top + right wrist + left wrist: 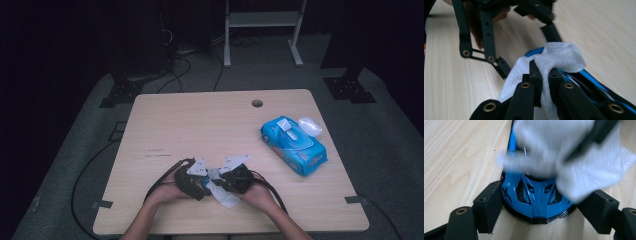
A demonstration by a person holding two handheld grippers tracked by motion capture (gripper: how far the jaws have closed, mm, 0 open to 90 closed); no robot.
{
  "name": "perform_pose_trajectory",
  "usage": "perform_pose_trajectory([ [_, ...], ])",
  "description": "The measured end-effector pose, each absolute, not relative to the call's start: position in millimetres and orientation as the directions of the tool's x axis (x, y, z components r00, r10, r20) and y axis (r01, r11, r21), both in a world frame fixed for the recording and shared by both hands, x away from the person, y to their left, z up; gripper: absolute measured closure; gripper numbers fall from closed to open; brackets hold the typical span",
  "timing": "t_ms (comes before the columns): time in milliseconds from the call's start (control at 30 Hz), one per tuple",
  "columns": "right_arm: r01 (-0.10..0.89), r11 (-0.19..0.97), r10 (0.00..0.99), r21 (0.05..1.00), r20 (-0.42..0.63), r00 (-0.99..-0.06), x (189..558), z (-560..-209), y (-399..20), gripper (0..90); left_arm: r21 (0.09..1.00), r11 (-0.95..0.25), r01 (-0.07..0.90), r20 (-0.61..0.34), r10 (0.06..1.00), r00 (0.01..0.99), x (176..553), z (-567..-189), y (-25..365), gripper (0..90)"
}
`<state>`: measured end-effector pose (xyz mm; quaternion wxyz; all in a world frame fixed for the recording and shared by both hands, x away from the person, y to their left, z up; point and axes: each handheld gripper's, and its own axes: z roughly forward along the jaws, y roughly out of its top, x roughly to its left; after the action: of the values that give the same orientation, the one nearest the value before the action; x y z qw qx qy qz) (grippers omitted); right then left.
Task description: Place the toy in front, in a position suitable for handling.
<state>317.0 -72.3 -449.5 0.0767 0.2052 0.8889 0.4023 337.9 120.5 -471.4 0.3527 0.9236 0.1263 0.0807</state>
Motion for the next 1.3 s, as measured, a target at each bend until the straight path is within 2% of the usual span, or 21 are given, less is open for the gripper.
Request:
perform_pose_trajectory([
  [233,0.355,0.593,0.421,0.723,0.098,-0.902,331,-451,-59,85.8,0.671,-0.721,0.173,0.062,0.287,0.956,338,-471,120,23.5],
  [433,0.353,0.625,0.409,0.696,0.092,-0.908,334,-450,-43,85.8,0.676,-0.714,0.180,0.052,0.290,0.955,338,-472,121,23.4],
  [667,0.396,0.573,0.461,0.717,0.118,-0.880,340,-449,-59,85.9,0.676,-0.716,0.173,0.060,0.289,0.956,338,-472,120,23.4],
  [867,0.358,0.613,0.433,0.705,0.080,-0.898,333,-450,-45,85.8,0.678,-0.712,0.182,0.055,0.296,0.954,338,-472,120,23.5],
  [1100,0.396,0.571,0.498,0.719,0.080,-0.863,343,-450,-55,85.8,0.680,-0.710,0.181,0.055,0.296,0.954,338,-472,118,23.5],
  [1300,0.378,0.578,0.497,0.723,0.056,-0.866,341,-452,-49,85.8,0.680,-0.711,0.179,0.060,0.298,0.953,338,-472,118,23.5],
])
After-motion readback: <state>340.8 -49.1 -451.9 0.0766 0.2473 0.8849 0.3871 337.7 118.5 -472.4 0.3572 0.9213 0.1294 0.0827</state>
